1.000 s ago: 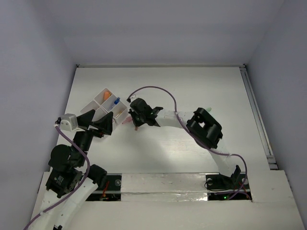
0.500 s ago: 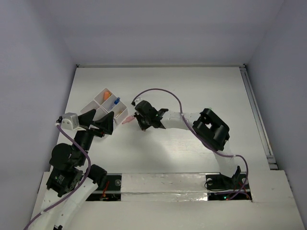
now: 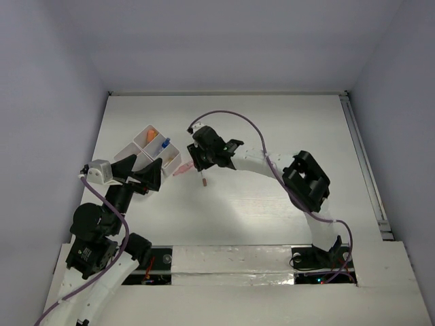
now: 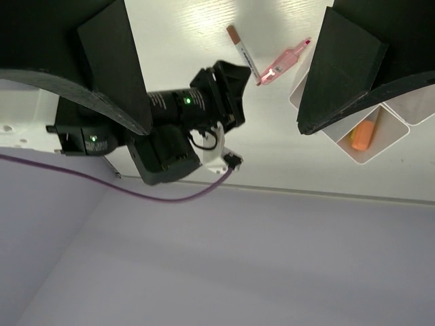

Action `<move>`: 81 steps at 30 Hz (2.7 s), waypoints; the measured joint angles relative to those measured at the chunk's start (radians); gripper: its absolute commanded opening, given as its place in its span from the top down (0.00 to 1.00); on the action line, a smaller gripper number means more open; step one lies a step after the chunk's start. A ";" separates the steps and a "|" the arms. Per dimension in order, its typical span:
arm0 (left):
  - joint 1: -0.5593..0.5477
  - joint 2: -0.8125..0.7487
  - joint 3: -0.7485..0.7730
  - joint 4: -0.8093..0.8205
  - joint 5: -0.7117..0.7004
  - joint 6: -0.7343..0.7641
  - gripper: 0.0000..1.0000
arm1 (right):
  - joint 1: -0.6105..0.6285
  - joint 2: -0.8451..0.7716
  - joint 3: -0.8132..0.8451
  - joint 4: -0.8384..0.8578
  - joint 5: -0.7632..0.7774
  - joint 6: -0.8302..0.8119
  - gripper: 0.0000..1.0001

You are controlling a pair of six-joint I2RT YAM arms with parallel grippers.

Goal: Sort the stationery into containers
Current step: Pick up the pen from the center of the board.

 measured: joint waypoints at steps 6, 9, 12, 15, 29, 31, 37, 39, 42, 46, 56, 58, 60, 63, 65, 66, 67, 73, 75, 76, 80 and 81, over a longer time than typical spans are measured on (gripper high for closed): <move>0.000 0.000 0.000 0.000 0.009 0.003 0.14 | -0.027 0.092 0.207 -0.124 0.035 -0.019 0.51; 0.000 0.000 0.000 0.000 0.010 0.005 0.14 | -0.026 0.142 0.274 -0.179 0.042 -0.030 0.52; 0.000 0.000 0.000 0.000 0.011 0.007 0.14 | -0.024 0.188 0.320 -0.234 0.046 -0.041 0.55; 0.000 0.000 0.000 0.000 0.011 0.007 0.14 | -0.024 0.217 0.337 -0.278 0.045 -0.049 0.59; 0.000 0.000 0.000 0.000 0.014 0.007 0.14 | -0.024 0.335 0.494 -0.393 0.052 -0.085 0.64; 0.000 0.000 0.000 0.000 0.014 0.008 0.14 | -0.024 0.355 0.525 -0.414 0.060 -0.091 0.65; 0.000 0.000 0.000 0.000 0.014 0.011 0.14 | -0.024 0.371 0.551 -0.428 0.074 -0.100 0.71; 0.000 0.000 0.000 0.000 0.014 0.012 0.14 | -0.024 0.372 0.551 -0.428 0.075 -0.102 0.82; 0.000 0.000 0.000 0.000 0.014 0.014 0.14 | -0.028 0.372 0.551 -0.431 0.078 -0.104 0.98; 0.006 0.000 -0.001 0.001 0.016 0.014 0.14 | -0.034 0.367 0.544 -0.426 0.079 -0.099 1.00; 0.011 0.004 -0.002 0.002 0.020 0.014 0.15 | -0.056 0.177 0.267 -0.305 0.085 -0.100 1.00; 0.011 0.004 -0.002 0.002 0.021 0.014 0.16 | -0.062 0.116 0.218 -0.235 0.056 -0.099 1.00; 0.014 0.003 -0.002 0.006 0.020 0.014 0.16 | -0.064 0.053 0.183 -0.136 0.009 -0.090 1.00; 0.019 -0.012 -0.008 0.014 0.019 0.014 0.16 | -0.063 -0.019 0.153 0.051 -0.076 -0.058 1.00; 0.024 -0.027 -0.014 0.016 0.018 0.015 0.16 | -0.062 -0.041 0.151 0.190 -0.134 -0.025 1.00; 0.026 -0.032 -0.016 0.017 0.017 0.014 0.16 | -0.060 -0.042 0.152 0.260 -0.161 -0.010 1.00; 0.026 -0.034 -0.016 0.019 0.016 0.014 0.16 | -0.058 -0.041 0.157 0.323 -0.185 0.005 1.00; 0.028 -0.034 -0.016 0.023 0.016 0.014 0.16 | -0.026 0.101 0.298 0.635 -0.271 0.092 1.00; 0.033 -0.034 -0.016 0.023 0.016 0.015 0.16 | -0.011 0.178 0.370 0.719 -0.278 0.120 1.00; 0.033 -0.034 -0.016 0.023 0.016 0.015 0.15 | -0.005 0.217 0.407 0.745 -0.279 0.131 1.00; 0.039 -0.034 -0.017 0.023 0.016 0.016 0.07 | 0.011 0.373 0.576 0.822 -0.277 0.173 1.00; 0.040 -0.033 -0.017 0.023 0.017 0.016 0.05 | 0.014 0.401 0.609 0.832 -0.275 0.186 1.00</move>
